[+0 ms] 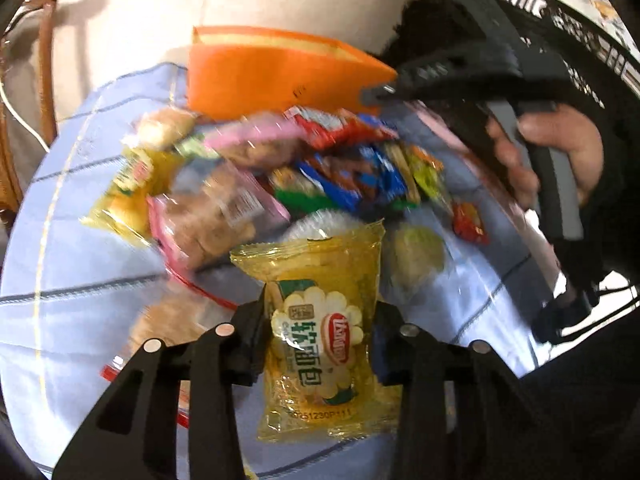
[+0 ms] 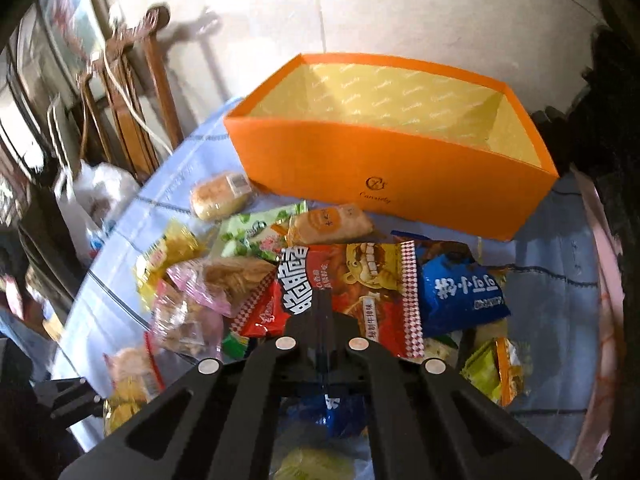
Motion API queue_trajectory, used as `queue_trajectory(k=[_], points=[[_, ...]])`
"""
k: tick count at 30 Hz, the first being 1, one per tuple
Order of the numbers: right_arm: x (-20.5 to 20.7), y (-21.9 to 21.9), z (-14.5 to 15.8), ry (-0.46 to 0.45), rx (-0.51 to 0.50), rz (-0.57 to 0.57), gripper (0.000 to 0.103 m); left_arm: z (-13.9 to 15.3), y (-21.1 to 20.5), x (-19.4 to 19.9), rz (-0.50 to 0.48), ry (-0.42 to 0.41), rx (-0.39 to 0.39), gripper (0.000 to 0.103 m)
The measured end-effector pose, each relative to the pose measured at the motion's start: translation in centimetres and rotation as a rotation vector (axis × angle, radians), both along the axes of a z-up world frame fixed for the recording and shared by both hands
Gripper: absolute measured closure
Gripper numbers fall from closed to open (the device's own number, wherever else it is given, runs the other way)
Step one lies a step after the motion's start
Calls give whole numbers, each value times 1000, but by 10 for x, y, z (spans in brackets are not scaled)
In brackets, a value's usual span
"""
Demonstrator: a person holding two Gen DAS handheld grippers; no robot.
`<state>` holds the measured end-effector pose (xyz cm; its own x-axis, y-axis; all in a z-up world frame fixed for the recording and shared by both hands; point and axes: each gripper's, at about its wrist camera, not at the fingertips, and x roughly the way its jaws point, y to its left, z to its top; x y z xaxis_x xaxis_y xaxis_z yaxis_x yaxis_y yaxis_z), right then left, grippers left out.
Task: Organize snacks
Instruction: 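Grasp the red snack bag with the right tool while the left tool holds the bread packet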
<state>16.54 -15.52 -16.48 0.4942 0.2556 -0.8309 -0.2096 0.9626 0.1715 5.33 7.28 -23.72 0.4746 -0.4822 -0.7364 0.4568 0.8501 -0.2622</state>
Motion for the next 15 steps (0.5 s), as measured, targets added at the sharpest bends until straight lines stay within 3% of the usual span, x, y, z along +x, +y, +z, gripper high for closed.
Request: queue_trajectory(k=[7, 10, 11, 12, 13, 14, 15], points=[[-5, -23, 15, -1, 79, -46, 103, 16, 4, 12, 33, -20, -15, 65], [1, -13, 6, 51, 77, 15, 102, 14, 5, 13, 37, -6, -13, 65], [1, -5, 4, 35, 42, 33, 92, 13, 6, 13, 37, 2, -11, 65], [3, 5, 3, 15, -12, 57, 74, 11, 6, 12, 37, 7, -4, 65], [5, 16, 2, -22, -102, 58, 21, 9, 5, 10, 37, 10, 2, 65], [5, 24, 2, -70, -144, 66, 3, 9, 5, 9, 38, 14, 10, 65], [7, 29, 1, -82, -150, 88, 3, 8, 5, 7, 39, 17, 15, 64]])
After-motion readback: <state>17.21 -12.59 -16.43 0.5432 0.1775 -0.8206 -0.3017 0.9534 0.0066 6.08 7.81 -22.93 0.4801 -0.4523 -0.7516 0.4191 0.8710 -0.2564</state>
